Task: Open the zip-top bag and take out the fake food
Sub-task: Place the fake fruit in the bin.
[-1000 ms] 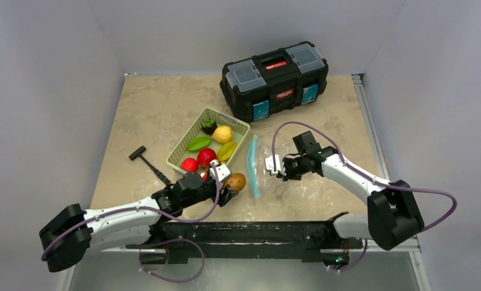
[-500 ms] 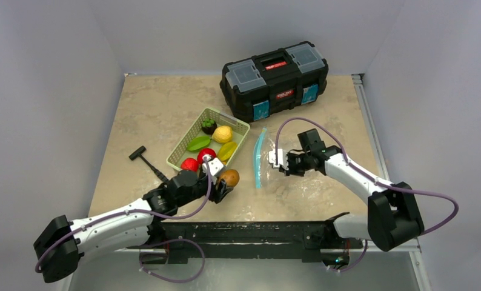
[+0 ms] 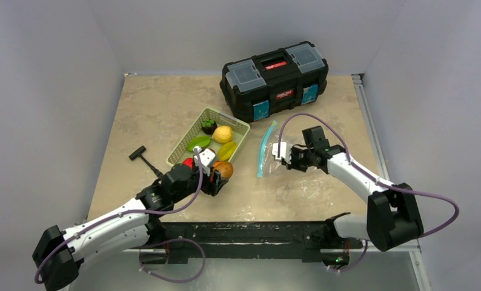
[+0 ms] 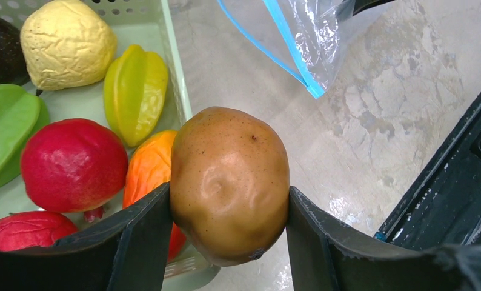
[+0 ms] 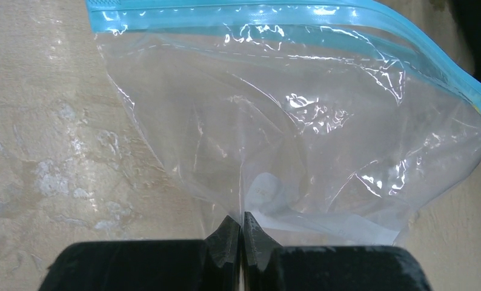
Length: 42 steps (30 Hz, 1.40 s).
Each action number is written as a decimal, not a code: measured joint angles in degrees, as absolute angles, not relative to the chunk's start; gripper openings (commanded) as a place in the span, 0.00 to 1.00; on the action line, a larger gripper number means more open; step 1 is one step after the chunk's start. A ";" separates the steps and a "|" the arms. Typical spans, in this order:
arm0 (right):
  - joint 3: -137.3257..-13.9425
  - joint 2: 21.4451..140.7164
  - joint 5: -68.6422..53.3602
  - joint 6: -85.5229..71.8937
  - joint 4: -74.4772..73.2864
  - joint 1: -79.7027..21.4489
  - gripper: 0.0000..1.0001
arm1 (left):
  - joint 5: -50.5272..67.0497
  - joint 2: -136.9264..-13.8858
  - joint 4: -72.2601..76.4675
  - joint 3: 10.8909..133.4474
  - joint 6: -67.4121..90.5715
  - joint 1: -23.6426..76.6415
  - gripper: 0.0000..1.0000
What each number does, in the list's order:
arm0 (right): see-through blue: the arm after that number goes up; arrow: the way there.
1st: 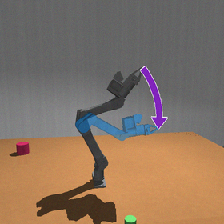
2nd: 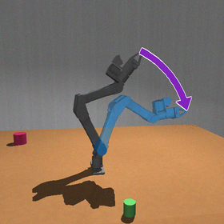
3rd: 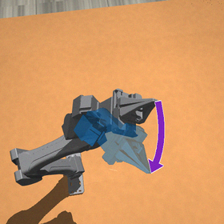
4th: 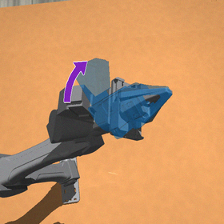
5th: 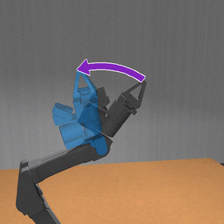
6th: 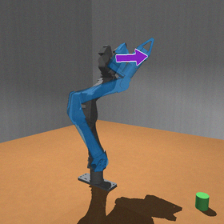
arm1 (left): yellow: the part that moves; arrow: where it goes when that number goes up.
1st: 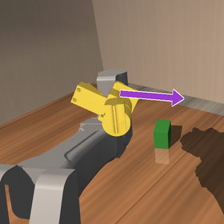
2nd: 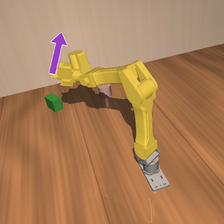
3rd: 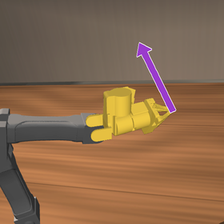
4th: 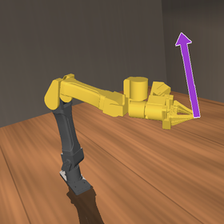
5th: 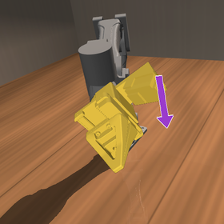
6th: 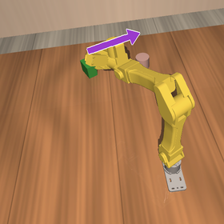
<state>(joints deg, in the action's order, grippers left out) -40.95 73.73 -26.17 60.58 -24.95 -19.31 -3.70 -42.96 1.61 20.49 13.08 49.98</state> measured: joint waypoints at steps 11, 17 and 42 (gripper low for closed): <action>-40.95 73.73 -24.73 58.92 -23.09 -17.17 0.10 | -3.01 -42.46 0.12 22.28 16.08 44.95 0.00; -40.95 72.93 -24.84 58.57 -22.90 -16.69 0.38 | -2.15 -42.33 -0.54 22.41 17.61 42.50 0.00; -40.93 62.74 -33.23 64.42 -27.44 -16.32 0.74 | 1.08 -45.10 -1.52 25.82 23.51 34.48 0.00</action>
<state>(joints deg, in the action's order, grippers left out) -40.93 62.74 -33.23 64.42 -27.44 -16.32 1.08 -45.10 -1.52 25.82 23.51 34.48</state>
